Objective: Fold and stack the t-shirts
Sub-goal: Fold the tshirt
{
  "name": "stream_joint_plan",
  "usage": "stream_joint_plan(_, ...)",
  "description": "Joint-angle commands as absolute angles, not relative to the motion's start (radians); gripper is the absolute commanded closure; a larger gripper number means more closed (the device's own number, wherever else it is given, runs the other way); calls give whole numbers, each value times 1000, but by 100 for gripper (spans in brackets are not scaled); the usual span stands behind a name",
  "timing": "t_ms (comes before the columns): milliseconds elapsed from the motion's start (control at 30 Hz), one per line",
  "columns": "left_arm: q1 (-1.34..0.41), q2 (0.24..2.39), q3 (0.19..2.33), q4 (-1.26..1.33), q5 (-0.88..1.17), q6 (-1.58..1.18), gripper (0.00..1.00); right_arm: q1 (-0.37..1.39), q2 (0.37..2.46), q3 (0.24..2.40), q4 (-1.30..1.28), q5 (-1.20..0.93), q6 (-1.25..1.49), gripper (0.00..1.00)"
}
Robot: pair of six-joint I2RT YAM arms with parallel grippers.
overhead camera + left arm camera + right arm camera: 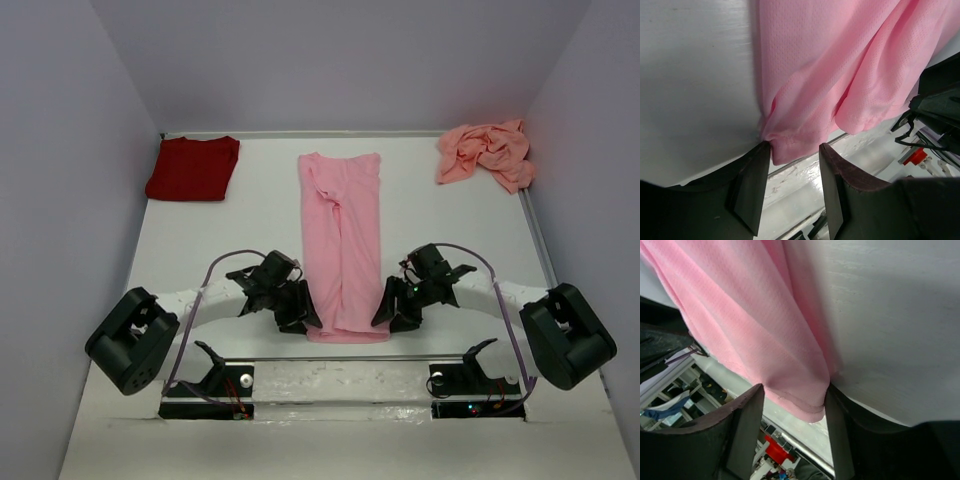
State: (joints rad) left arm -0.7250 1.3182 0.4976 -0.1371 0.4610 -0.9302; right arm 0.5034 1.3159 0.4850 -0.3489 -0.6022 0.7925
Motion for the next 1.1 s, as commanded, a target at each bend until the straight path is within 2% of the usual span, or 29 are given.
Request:
stream_joint_plan(0, -730, 1256, 479, -192, 488, -934, 46, 499, 1335, 514, -376, -546, 752, 44)
stream_joint_plan(133, -730, 1200, 476, -245, 479, -933, 45, 499, 1350, 525, -382, -546, 744, 55)
stream_joint_plan(367, -730, 1180, 476, -285, 474, -930, 45, 499, 1370, 535, -385, -552, 738, 54)
stream_joint_plan(467, -730, 1196, 465, -261, 485, -930, 45, 499, 1374, 540, -390, -551, 736, 58)
stream_joint_plan(500, -730, 1201, 462, -255, 488, -930, 45, 499, 1374, 538, -390, -554, 736, 70)
stream_joint_plan(533, -730, 1207, 460, -250, 492, -928, 45, 499, 1377, 538, -391, -555, 738, 97)
stream_joint_plan(567, -730, 1218, 459, -241, 494, -927, 45, 499, 1379, 538, -391, -555, 738, 100)
stream_joint_plan(1067, -730, 1264, 454, -195, 472, -920, 45, 499, 1370, 532, -396, -560, 742, 100)
